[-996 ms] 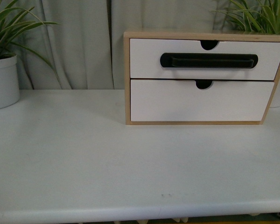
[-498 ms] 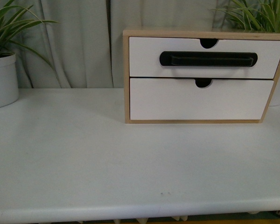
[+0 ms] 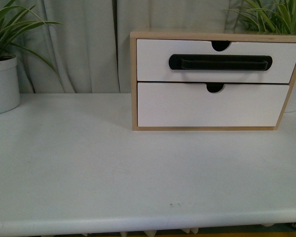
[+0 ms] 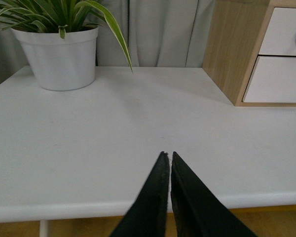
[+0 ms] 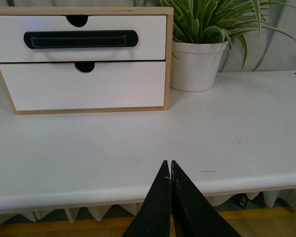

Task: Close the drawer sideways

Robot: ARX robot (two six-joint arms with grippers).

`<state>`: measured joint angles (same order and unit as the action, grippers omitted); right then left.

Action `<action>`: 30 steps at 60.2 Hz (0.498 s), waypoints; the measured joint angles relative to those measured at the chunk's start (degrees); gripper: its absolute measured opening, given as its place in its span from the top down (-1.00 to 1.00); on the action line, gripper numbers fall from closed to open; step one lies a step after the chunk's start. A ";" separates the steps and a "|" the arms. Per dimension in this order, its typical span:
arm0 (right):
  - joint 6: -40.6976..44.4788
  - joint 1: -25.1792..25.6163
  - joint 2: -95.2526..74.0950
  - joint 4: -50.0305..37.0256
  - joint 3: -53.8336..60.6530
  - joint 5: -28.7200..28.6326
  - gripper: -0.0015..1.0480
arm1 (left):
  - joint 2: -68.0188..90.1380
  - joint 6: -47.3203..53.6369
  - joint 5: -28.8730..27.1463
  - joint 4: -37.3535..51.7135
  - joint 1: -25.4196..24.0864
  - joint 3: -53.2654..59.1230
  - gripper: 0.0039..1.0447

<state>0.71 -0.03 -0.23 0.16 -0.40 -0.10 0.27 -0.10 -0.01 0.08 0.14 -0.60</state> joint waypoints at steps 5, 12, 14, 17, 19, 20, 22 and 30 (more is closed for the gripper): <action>0.00 0.00 0.02 0.00 0.00 0.00 0.80 | -0.02 -0.02 0.00 -0.02 0.00 0.00 0.56; 0.00 0.00 0.00 0.00 0.00 0.00 0.40 | -0.02 -0.02 0.00 -0.04 0.00 0.00 0.18; 0.00 0.00 0.00 0.00 0.00 0.00 0.30 | -0.02 -0.02 0.00 -0.04 0.00 0.00 0.08; 0.00 0.00 0.02 0.00 0.00 0.00 0.13 | -0.02 0.00 0.00 -0.04 0.00 0.00 -0.10; 0.00 0.00 0.02 0.00 0.00 0.00 0.03 | -0.02 -0.02 0.00 -0.04 0.00 0.00 -0.20; 0.00 0.00 0.02 0.00 0.00 0.00 -0.04 | -0.02 0.00 0.00 -0.04 0.00 0.00 -0.27; 0.00 0.00 0.02 0.00 0.00 0.00 -0.14 | -0.02 -0.02 0.00 -0.04 0.00 0.00 -0.37; 0.00 0.00 0.02 0.00 0.00 0.00 -0.75 | -0.02 0.02 0.00 -0.04 0.00 0.00 -0.92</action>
<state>0.71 -0.03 -0.21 0.16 -0.40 -0.10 0.25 -0.08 -0.01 0.03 0.14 -0.60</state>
